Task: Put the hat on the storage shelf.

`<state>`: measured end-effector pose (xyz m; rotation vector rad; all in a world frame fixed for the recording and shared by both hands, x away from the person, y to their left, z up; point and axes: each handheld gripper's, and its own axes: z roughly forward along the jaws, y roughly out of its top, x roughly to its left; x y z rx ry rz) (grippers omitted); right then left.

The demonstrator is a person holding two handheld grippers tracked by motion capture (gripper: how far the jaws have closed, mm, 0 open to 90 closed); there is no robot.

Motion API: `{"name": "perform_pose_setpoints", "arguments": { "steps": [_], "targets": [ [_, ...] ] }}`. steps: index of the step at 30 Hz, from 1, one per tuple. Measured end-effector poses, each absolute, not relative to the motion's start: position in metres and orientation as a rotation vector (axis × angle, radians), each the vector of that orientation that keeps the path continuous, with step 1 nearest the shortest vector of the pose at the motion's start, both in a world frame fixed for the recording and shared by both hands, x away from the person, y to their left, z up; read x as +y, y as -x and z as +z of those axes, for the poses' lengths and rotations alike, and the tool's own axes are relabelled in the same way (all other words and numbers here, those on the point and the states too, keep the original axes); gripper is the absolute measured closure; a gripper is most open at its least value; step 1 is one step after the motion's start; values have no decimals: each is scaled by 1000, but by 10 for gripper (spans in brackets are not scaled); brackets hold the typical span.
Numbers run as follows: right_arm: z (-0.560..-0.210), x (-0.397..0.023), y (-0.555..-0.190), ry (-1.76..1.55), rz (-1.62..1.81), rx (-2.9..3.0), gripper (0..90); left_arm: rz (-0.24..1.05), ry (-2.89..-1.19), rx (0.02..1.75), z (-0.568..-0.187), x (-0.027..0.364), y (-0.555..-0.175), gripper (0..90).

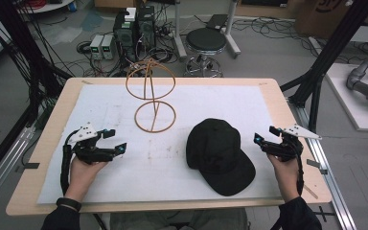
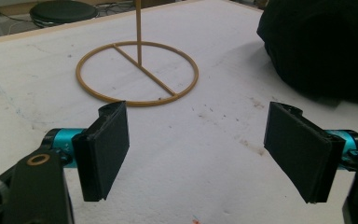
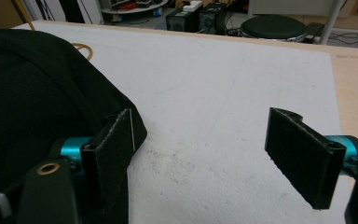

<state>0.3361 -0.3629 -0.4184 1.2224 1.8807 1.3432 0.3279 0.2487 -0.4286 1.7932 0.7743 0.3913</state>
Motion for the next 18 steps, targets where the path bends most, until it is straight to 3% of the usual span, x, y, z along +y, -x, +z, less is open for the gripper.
{"name": "perform_pose_setpoints", "arguments": {
  "steps": [18],
  "targets": [
    [-418, -362, -335, -1219, 1335, 1881, 233, 331, -1780, 709, -419, 225, -325, 213]
  ]
}}
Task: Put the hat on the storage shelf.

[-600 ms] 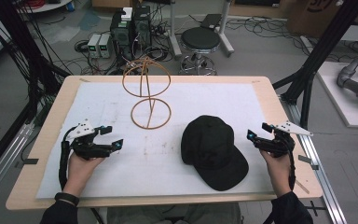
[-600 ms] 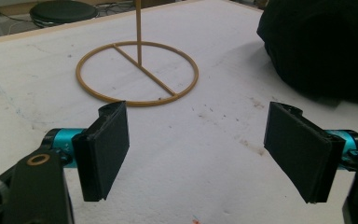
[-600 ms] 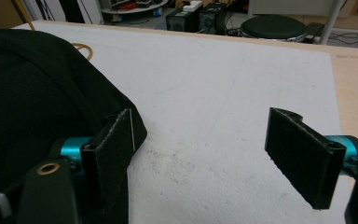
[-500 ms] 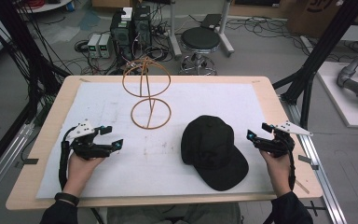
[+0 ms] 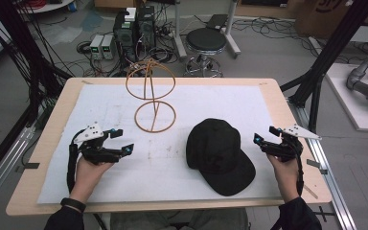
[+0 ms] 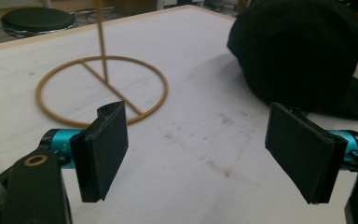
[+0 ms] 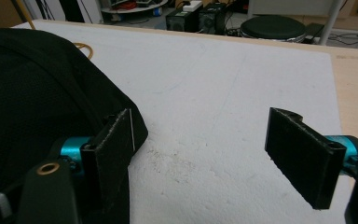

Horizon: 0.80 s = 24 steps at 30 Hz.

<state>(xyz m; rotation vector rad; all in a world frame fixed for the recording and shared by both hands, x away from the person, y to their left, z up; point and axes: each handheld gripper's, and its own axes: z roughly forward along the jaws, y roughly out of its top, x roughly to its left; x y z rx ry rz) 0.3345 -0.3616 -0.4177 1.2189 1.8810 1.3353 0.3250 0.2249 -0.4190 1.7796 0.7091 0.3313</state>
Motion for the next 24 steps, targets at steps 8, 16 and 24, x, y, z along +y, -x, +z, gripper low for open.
{"name": "perform_pose_setpoints", "arguments": {
  "steps": [8, 16, 24],
  "targets": [
    [-418, -363, -332, -1219, 1340, 1882, 231, 248, -1781, 605, -411, 188, -326, 210],
    [-418, -365, -329, -1216, 1332, 1878, 232, 142, -1774, 492, -404, 148, -326, 217],
    [-418, -364, -328, -1216, 1329, 1880, 232, 68, -1803, 423, -404, 108, -327, 217]
  ]
}}
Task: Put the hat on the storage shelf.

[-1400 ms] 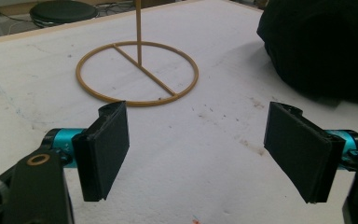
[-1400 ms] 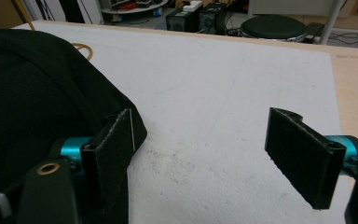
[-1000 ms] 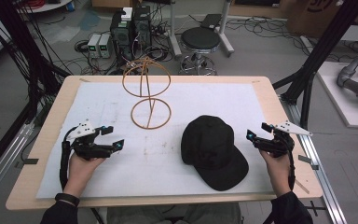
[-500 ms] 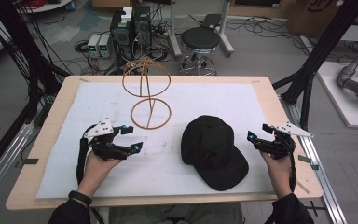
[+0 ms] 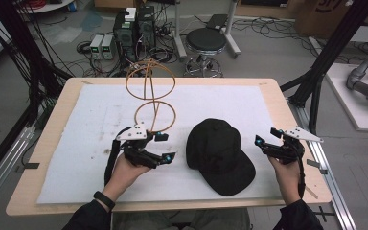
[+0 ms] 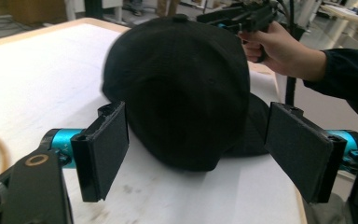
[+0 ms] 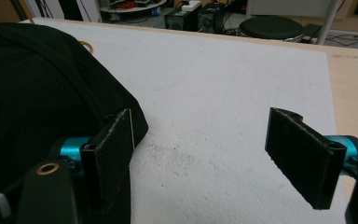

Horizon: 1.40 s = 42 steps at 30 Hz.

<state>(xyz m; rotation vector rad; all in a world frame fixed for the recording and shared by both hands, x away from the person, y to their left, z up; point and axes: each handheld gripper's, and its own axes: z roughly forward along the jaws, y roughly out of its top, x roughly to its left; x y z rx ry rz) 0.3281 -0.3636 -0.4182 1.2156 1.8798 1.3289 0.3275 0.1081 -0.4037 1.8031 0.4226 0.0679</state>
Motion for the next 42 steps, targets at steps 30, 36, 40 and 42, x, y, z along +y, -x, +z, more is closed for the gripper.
{"name": "perform_pose_setpoints", "arguments": {
  "steps": [30, 36, 40, 42],
  "targets": [
    [-419, -363, -330, -1221, 1329, 1881, 231, 83, -1880, 346, -406, 27, -326, 377],
    [-419, -364, -329, -1221, 1330, 1878, 231, 105, -1877, 361, -403, 25, -324, 382],
    [-419, -364, -330, -1220, 1332, 1877, 231, 168, -1861, 311, -397, 25, -317, 428],
    [-419, -363, -330, -1221, 1331, 1879, 231, 118, -1879, 315, -396, 21, -317, 440]
  ]
}}
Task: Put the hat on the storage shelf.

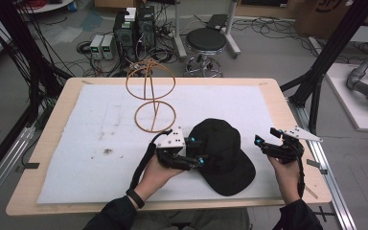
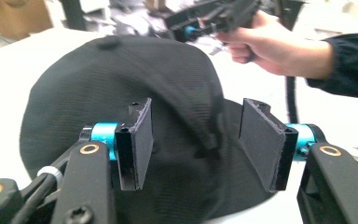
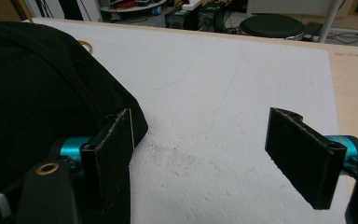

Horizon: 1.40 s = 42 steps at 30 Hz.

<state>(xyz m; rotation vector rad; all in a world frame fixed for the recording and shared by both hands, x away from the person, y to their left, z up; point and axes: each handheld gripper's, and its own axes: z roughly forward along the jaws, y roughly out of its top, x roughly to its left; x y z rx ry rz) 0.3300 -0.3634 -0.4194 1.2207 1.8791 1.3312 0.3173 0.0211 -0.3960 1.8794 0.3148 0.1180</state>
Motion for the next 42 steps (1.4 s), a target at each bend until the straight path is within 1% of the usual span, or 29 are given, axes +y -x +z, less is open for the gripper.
{"name": "perform_pose_setpoints", "arguments": {
  "steps": [2, 9, 11, 12, 13, 15, 17, 21, 23, 24, 25, 27, 28, 29, 31, 39, 42],
  "targets": [
    [-420, -363, -330, -1224, 1333, 1883, 231, 85, -1901, 340, -399, 16, -319, 415],
    [-419, -362, -329, -1216, 1334, 1882, 231, 45, -1935, 399, -408, 8, -325, 388],
    [-419, -362, -330, -1220, 1338, 1879, 231, 42, -1952, 413, -411, 5, -326, 396],
    [-419, -363, -330, -1217, 1337, 1879, 232, 37, -1952, 416, -412, 5, -327, 434],
    [-419, -363, -330, -1217, 1337, 1879, 232, 27, -1945, 422, -412, 6, -328, 434],
    [-419, -363, -330, -1220, 1339, 1878, 232, 7, -1941, 432, -413, 7, -331, 517],
    [-419, -362, -330, -1221, 1337, 1882, 231, -37, -1939, 448, -416, 7, -334, 559],
    [-419, -361, -330, -1219, 1342, 1884, 232, -67, -1926, 458, -417, 7, -335, 578],
    [-419, -361, -330, -1217, 1341, 1885, 232, -68, -1929, 447, -417, 7, -334, 648],
    [-419, -361, -331, -1216, 1341, 1886, 231, -76, -1929, 440, -416, 8, -334, 750],
    [-419, -361, -331, -1216, 1341, 1886, 231, -85, -1926, 437, -416, 9, -335, 750],
    [-419, -360, -331, -1212, 1339, 1891, 232, -100, -1923, 443, -416, 10, -336, 842],
    [-419, -360, -331, -1212, 1339, 1891, 232, -115, -1918, 443, -417, 11, -337, 842],
    [-419, -360, -331, -1209, 1340, 1890, 232, -121, -1915, 440, -417, 11, -336, 861],
    [-419, -360, -331, -1209, 1340, 1892, 232, -115, -1911, 423, -416, 11, -335, 871],
    [-419, -361, -330, -1220, 1341, 1888, 233, -101, -1896, 320, -408, 17, -330, 877],
    [-419, -361, -331, -1221, 1342, 1887, 233, -74, -1890, 282, -403, 22, -327, 877]
  ]
}}
